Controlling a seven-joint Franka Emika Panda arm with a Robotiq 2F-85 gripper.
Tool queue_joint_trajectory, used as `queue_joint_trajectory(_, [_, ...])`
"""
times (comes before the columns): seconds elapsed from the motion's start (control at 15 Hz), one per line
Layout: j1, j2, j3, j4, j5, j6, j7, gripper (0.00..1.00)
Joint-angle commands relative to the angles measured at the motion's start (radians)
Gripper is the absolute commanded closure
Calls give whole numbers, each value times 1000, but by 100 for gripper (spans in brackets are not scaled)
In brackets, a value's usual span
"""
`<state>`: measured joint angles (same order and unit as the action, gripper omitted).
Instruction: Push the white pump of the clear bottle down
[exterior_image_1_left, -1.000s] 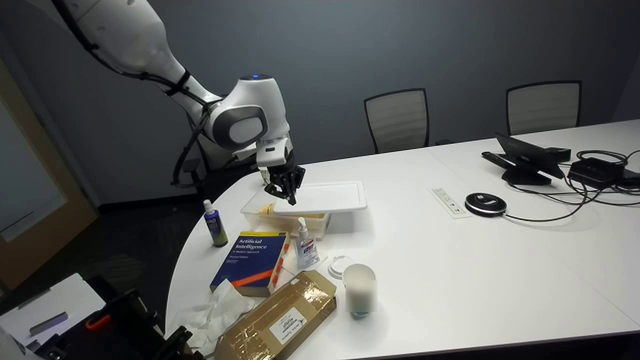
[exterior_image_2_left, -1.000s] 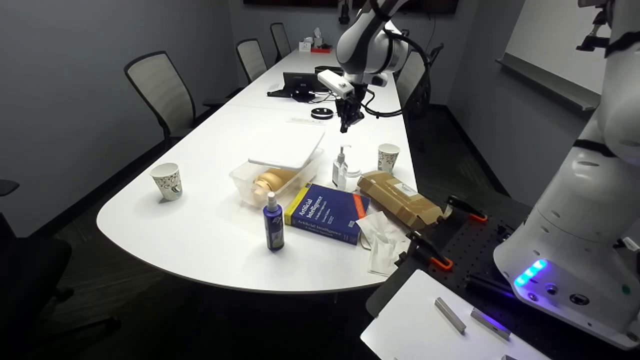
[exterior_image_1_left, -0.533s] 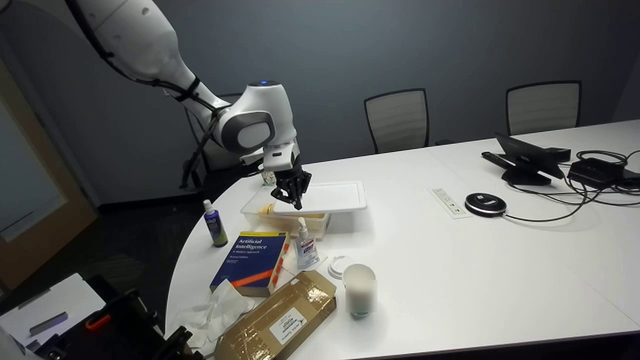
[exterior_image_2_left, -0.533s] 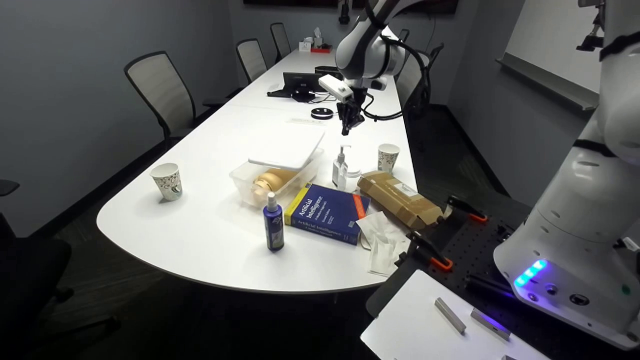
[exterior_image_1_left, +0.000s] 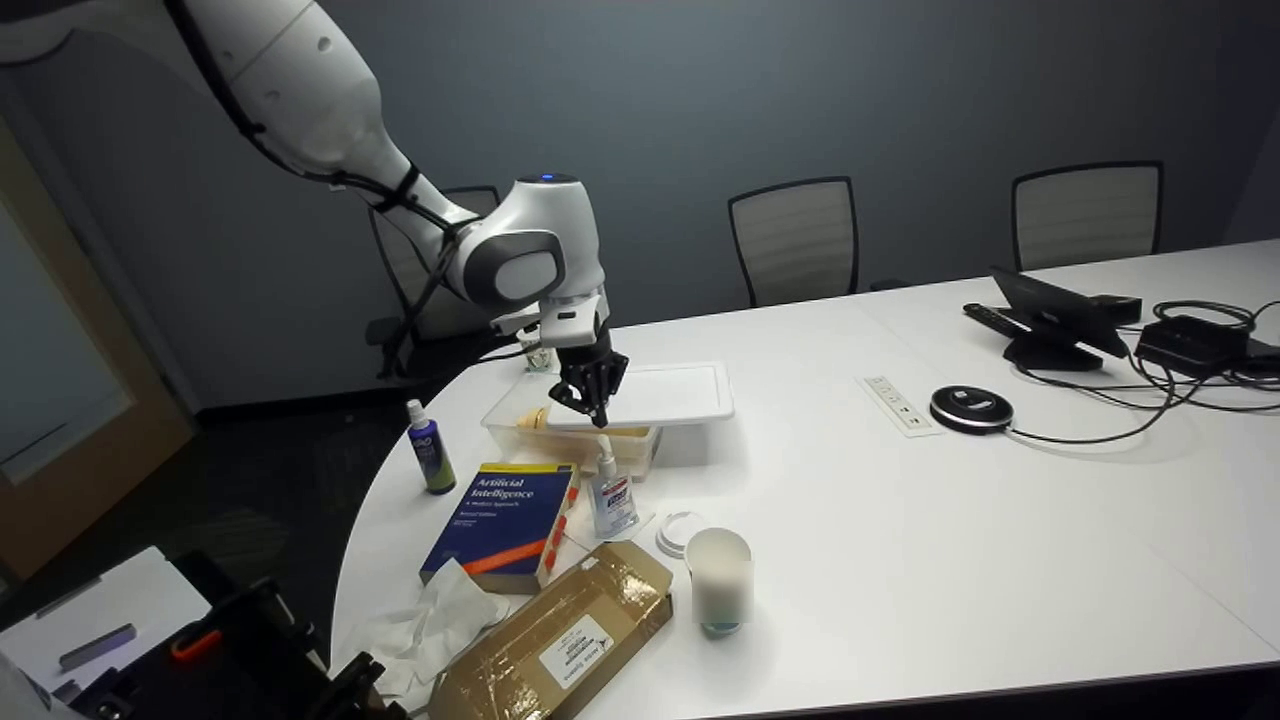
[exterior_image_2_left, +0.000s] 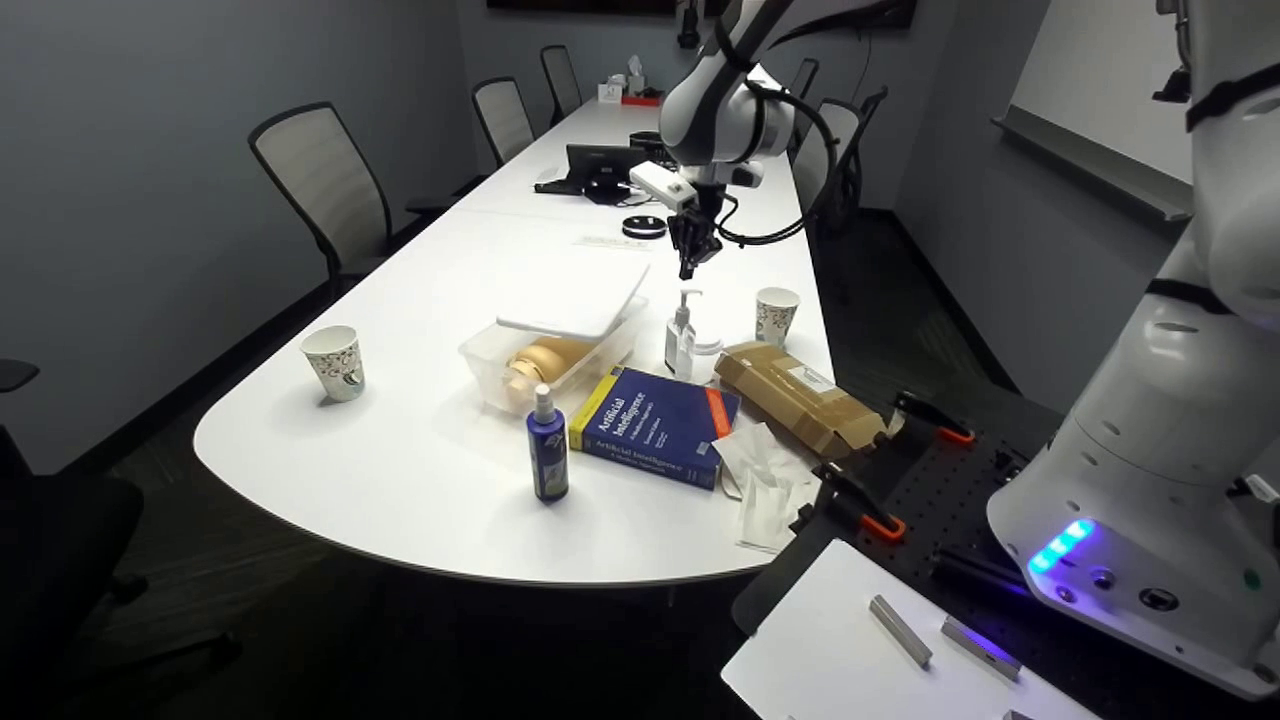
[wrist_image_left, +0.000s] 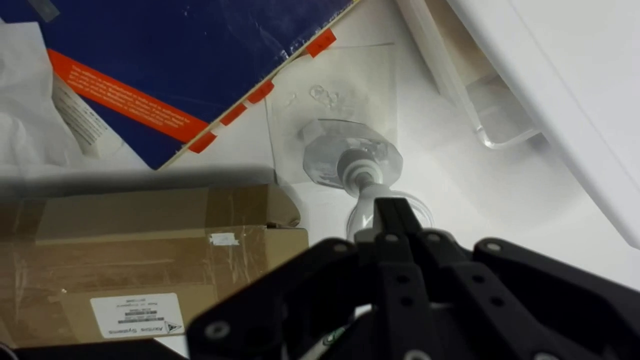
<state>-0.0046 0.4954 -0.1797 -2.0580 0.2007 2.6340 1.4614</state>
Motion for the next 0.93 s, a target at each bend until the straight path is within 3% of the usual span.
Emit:
queue_joint_trajectory(0.0, [5,28,-3,46,7,-54,36,100])
queue_joint_trajectory(0.87, [-8,87,12,79,28,-68,17,100])
